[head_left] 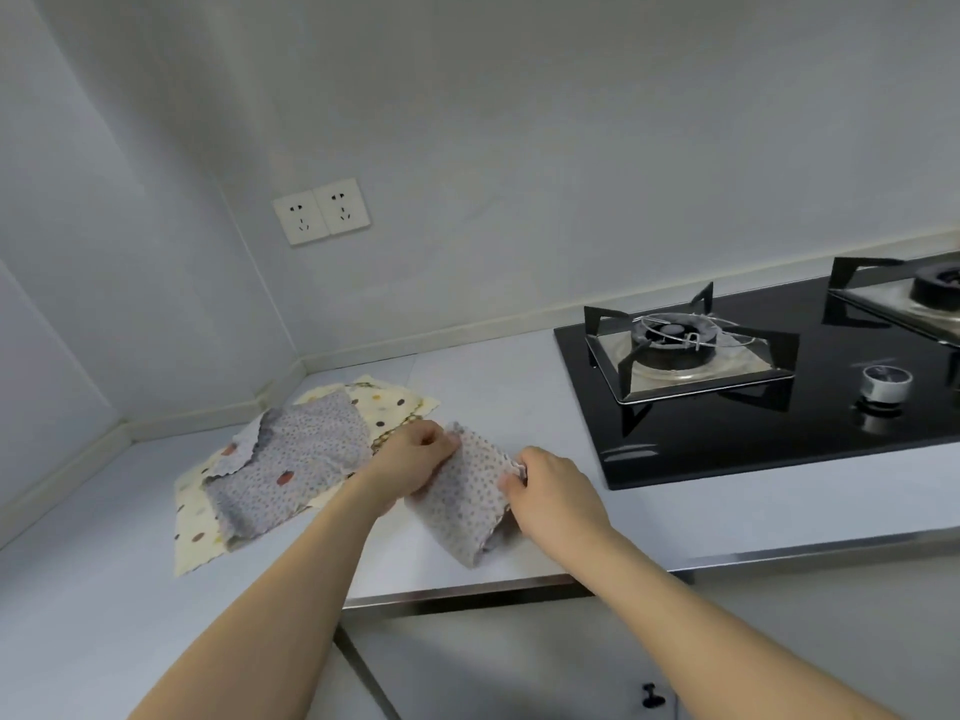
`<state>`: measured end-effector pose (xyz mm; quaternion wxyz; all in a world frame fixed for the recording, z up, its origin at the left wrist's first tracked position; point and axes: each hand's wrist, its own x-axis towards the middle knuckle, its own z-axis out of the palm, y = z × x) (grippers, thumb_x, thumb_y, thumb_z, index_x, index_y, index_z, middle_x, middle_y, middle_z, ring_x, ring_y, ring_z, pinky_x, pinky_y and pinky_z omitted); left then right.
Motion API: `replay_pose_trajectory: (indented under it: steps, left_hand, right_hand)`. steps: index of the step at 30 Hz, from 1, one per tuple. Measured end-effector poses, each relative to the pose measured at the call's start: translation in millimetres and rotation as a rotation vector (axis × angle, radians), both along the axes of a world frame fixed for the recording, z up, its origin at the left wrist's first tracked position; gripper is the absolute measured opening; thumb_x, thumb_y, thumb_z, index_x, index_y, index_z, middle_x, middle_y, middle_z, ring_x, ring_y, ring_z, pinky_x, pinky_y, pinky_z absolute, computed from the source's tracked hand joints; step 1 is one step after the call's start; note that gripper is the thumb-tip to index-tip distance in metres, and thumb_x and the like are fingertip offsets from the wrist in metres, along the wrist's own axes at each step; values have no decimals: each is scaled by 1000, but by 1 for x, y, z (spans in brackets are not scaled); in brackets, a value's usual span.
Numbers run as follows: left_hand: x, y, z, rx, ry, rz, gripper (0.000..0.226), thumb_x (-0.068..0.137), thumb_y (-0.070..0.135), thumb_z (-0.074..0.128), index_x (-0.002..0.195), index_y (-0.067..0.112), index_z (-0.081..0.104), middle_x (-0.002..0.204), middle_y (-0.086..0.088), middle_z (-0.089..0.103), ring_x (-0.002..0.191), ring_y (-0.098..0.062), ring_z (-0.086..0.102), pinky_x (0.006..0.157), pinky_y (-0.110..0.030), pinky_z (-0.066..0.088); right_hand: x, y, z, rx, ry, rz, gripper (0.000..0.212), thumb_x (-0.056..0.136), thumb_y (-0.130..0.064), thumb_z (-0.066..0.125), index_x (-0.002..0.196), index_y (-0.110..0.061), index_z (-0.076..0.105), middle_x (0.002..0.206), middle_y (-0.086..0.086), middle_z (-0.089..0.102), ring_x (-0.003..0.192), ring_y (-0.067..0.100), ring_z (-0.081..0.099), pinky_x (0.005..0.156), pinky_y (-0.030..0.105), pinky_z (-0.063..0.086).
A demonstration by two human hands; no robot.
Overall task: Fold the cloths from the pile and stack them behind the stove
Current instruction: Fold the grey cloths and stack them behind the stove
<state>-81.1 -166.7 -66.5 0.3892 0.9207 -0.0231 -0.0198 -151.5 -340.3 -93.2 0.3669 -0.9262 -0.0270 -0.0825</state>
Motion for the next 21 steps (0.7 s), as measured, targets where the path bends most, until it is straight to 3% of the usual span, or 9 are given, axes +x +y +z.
replay_pose_trajectory:
  steps: [3, 6, 8, 10, 14, 18, 21]
  left_hand:
    - [16, -18, -20, 193, -66, -7, 29, 97, 38, 51, 80, 15, 52, 72, -1, 54, 67, -17, 50, 58, -28, 36]
    - [21, -26, -44, 349, -136, 9, 28, 98, 44, 44, 82, 22, 50, 73, 2, 58, 72, -20, 56, 57, -29, 36]
    - [20, -27, -55, 411, -213, 51, 28, 98, 47, 41, 88, 23, 49, 76, 2, 61, 75, -21, 58, 58, -30, 37]
    - [21, -28, -59, 431, -252, 79, 28, 98, 49, 39, 92, 23, 49, 79, 1, 62, 76, -22, 59, 59, -30, 38]
    - [26, -28, -59, 489, -257, 66, 29, 99, 48, 38, 95, 21, 48, 85, -1, 64, 81, -25, 60, 63, -31, 42]
    - [24, -31, -57, 499, -235, 64, 30, 99, 50, 38, 97, 21, 46, 89, -2, 64, 82, -24, 60, 65, -32, 44]
    - [19, -11, -50, 342, -115, 140, 41, 90, 57, 46, 106, 20, 51, 98, -2, 61, 91, -23, 59, 70, -32, 42]
  right_hand:
    - [11, -12, -3, -121, 65, 10, 32, 97, -21, 40, 66, -20, 31, 72, -4, 42, 73, 19, 45, 49, 26, 26]
    - [19, -18, -4, -217, 134, 36, 34, 96, -15, 42, 65, -20, 28, 86, 4, 46, 82, 21, 46, 63, 27, 33]
    - [25, -19, -2, -252, 192, 55, 34, 95, -13, 43, 65, -18, 28, 83, 5, 48, 84, 24, 49, 59, 26, 32]
    - [33, -21, 4, -257, 246, 71, 31, 93, -10, 45, 66, -17, 30, 73, 0, 40, 79, 24, 48, 50, 26, 28]
    - [48, -27, 12, -223, 340, 105, 23, 88, -9, 47, 69, -13, 36, 74, 1, 39, 68, 19, 45, 50, 25, 30]
    - [54, -27, 20, -277, 415, 170, 5, 88, -9, 45, 90, -7, 49, 92, 8, 50, 81, 24, 50, 52, 24, 33]
    - [55, -27, 27, -349, 446, 197, 23, 87, -10, 45, 108, -6, 53, 106, 12, 56, 85, 26, 53, 52, 23, 35]
